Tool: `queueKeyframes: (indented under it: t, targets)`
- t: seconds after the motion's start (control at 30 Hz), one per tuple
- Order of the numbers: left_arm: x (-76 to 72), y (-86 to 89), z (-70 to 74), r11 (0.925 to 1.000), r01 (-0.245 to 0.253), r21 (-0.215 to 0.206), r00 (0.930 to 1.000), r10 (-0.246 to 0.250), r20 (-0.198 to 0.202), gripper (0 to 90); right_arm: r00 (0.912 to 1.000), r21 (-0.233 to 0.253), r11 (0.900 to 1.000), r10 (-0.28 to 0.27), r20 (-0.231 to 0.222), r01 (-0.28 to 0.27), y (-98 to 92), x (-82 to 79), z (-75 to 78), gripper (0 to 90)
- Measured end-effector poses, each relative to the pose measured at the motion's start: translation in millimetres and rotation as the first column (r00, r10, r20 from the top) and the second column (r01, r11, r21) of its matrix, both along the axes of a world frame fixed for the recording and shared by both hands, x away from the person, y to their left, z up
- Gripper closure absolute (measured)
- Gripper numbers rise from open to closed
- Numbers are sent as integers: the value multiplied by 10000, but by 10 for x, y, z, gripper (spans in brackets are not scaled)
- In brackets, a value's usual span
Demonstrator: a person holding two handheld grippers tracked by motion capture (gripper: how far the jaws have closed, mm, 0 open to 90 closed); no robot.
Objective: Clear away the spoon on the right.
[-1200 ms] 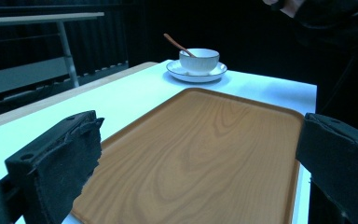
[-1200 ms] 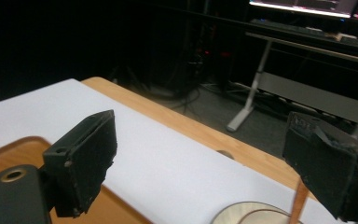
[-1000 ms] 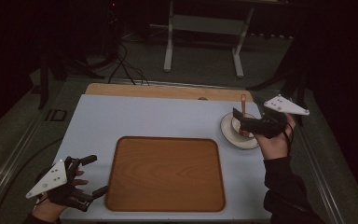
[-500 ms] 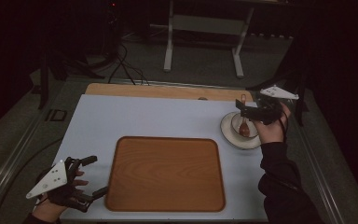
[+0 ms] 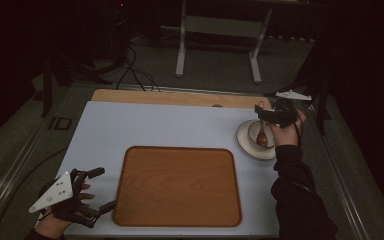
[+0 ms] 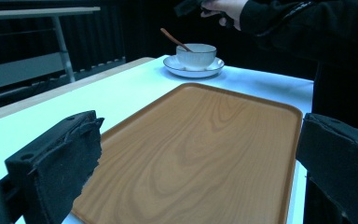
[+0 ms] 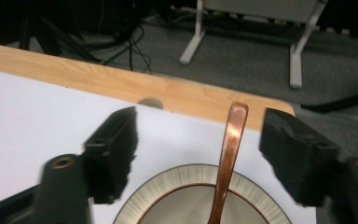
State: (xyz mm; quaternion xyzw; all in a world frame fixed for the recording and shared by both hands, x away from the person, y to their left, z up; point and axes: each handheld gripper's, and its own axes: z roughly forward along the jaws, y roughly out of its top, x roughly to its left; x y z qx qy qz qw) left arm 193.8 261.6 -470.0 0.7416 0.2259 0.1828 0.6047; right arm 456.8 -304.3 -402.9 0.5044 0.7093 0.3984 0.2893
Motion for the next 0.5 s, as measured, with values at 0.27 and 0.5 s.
queueKeyframes:
  t: [0.27,0.5]
  targets:
    - [-1,-5,-4,10000,-5,52,10000,5,-8,1,9960,121,9993,-356,-817,367,-39,218,-159,349]
    - [6,-10,-11,9999,-15,141,10000,16,-80,1,9892,81,9968,-785,-1237,801,-53,377,-256,383]
